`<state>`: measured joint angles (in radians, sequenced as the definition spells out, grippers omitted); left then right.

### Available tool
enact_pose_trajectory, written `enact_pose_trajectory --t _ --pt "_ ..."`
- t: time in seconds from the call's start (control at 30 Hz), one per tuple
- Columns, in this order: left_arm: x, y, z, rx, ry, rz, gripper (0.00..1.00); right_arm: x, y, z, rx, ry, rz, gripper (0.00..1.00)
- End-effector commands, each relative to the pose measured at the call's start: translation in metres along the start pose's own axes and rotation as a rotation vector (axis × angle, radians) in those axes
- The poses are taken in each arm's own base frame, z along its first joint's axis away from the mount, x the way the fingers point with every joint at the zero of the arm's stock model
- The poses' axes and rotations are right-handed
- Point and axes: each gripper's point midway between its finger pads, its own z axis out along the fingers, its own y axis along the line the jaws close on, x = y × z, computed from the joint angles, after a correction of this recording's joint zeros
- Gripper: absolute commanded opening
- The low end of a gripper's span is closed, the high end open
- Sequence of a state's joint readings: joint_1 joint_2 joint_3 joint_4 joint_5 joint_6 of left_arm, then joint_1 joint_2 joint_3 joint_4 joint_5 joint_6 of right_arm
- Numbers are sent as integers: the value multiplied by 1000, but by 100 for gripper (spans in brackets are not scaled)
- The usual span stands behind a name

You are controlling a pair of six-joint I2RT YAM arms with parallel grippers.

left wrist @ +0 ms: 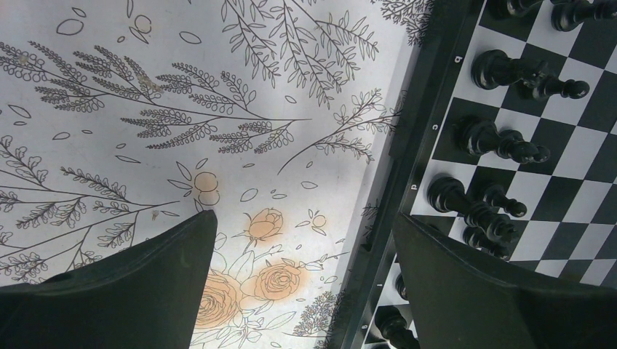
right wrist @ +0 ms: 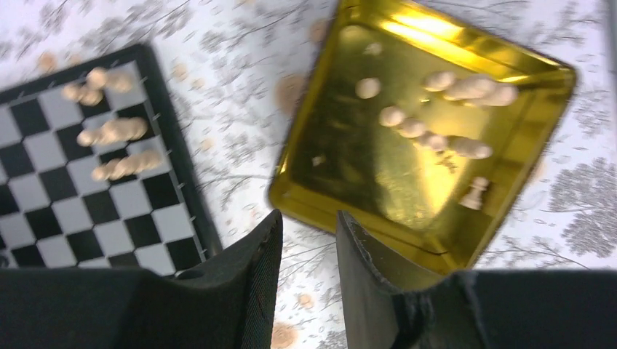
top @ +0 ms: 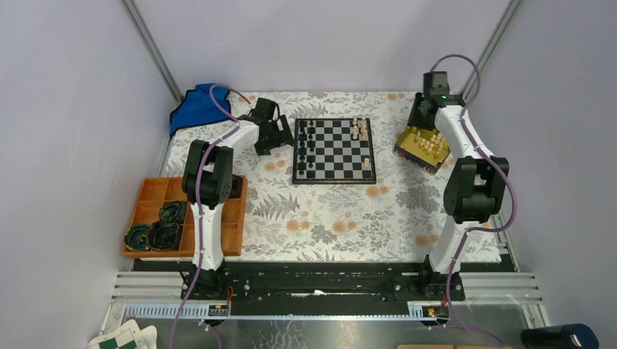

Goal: Set up the chess pieces on the board
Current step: Pick up the chess piece from the storage box.

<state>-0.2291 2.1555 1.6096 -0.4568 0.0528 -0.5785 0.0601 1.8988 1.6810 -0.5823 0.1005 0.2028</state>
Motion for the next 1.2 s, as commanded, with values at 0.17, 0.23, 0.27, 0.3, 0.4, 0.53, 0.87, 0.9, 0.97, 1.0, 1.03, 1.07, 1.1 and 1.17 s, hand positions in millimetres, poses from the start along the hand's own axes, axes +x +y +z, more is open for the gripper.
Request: enact_pose_trajectory --t 0.17,0.23,0.27,0.3,0.4,0.53,0.87,0.9,0.97,1.0,1.03,1.07,1.1,1.17 --pt "-2 0 4 0 -3 -4 99 -20 -62 27 107 -29 156 39" --pt "-3 2 3 -2 -5 -7 99 -17 -65 38 107 -8 167 39" --pt "-3 3 3 -4 -6 -7 99 -17 -66 43 108 -1 171 39" --pt "-4 4 2 -4 -7 -9 99 -16 -67 47 110 5 172 38" --pt "-5 6 2 -8 -9 -12 99 -16 -69 58 109 13 177 38" --pt "-4 9 3 -15 -8 -13 99 -18 -73 70 107 14 184 37" --pt "-4 14 5 -25 -5 -17 99 -24 -74 88 96 24 178 37" --pt "-4 13 6 -23 -4 -16 99 -24 -74 90 95 26 178 37" --pt "-4 14 7 -25 -2 -17 99 -23 -73 96 92 34 178 37" --pt "-3 15 7 -26 0 -17 99 -22 -73 98 92 38 178 37" --pt "-3 15 8 -27 1 -17 99 -22 -73 100 91 40 178 37" --pt "-3 16 8 -27 1 -19 99 -23 -73 101 89 39 180 37" --pt "-2 16 9 -29 3 -18 99 -23 -73 103 87 40 181 37" --pt "-3 17 9 -30 4 -21 99 -24 -71 107 82 40 182 37"
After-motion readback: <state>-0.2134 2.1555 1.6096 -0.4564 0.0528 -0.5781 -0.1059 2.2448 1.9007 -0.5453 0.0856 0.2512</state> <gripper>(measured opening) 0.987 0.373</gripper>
